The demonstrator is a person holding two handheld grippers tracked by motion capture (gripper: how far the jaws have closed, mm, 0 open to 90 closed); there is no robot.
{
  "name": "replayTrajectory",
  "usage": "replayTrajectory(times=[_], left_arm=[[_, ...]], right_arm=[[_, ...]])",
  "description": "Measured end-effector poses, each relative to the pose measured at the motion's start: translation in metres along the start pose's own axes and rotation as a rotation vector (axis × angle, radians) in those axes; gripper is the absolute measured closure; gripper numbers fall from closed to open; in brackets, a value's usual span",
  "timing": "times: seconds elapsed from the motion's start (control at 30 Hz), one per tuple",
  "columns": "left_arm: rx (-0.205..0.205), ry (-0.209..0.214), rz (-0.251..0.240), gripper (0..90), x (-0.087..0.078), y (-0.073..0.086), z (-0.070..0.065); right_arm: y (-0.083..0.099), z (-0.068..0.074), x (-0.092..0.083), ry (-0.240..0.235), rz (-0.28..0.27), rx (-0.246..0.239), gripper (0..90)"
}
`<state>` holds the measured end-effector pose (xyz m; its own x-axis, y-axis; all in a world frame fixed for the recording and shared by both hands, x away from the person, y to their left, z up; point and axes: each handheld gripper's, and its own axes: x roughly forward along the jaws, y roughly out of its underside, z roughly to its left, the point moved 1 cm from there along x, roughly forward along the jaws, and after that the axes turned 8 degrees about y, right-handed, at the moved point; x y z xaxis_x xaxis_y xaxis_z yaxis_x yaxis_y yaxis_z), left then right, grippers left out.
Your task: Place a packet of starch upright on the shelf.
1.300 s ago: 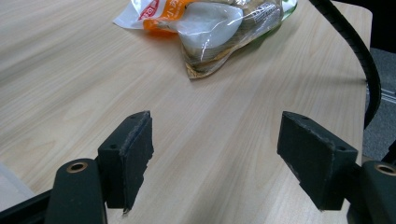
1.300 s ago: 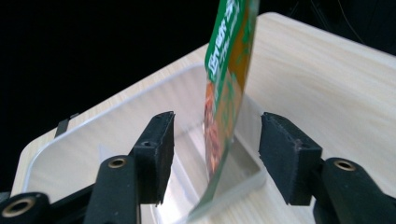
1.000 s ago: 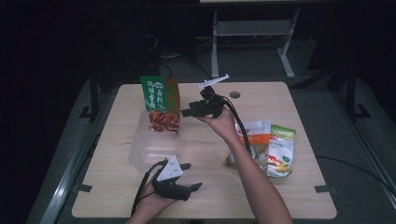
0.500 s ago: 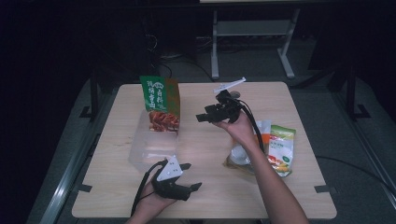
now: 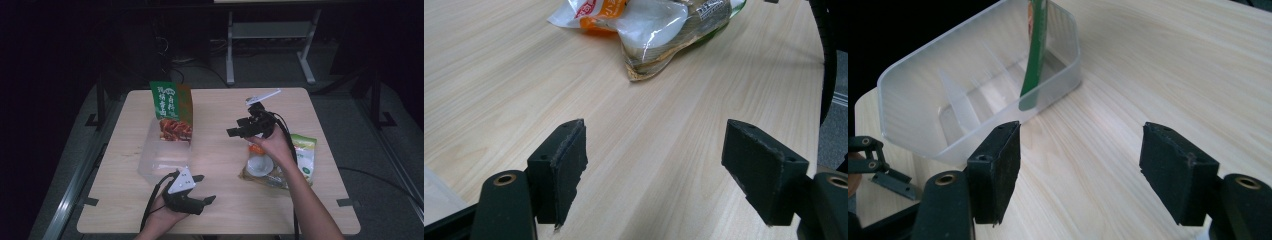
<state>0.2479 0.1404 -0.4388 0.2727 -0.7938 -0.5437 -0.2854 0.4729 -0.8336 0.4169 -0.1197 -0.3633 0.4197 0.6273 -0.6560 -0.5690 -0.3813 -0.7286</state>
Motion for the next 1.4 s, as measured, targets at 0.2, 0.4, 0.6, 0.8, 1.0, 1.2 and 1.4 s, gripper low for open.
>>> replayTrajectory(times=[0.2, 0.4, 0.6, 0.8, 1.0, 1.2, 1.4], left_arm=[[-0.001, 0.002, -0.002, 25.8, 0.001, 0.000, 0.000], [0.005, 0.000, 0.000, 25.8, 0.001, 0.000, 0.000], [0.013, -0.001, 0.010, 25.8, 0.001, 0.000, 0.001], [-0.002, 0.001, 0.000, 25.8, 0.002, 0.000, 0.001], [0.003, -0.001, -0.001, 25.8, 0.000, 0.000, 0.000], [0.006, -0.005, -0.001, 25.8, -0.001, 0.000, -0.001], [0.004, -0.004, 0.003, 25.8, -0.001, 0.000, 0.000]], right_arm=[[0.008, -0.003, -0.012, 0.018, -0.006, 0.004, 31.7], [0.022, -0.008, -0.028, 0.042, 0.006, 0.017, 31.4], [0.034, -0.017, -0.041, 0.060, 0.015, 0.032, 31.8], [0.045, -0.024, -0.053, 0.074, 0.021, 0.048, 32.2], [0.064, -0.031, -0.064, 0.105, 0.047, 0.081, 32.4], [0.080, -0.037, -0.070, 0.126, 0.070, 0.098, 32.8], [0.092, -0.042, -0.075, 0.138, 0.076, 0.116, 33.1]])
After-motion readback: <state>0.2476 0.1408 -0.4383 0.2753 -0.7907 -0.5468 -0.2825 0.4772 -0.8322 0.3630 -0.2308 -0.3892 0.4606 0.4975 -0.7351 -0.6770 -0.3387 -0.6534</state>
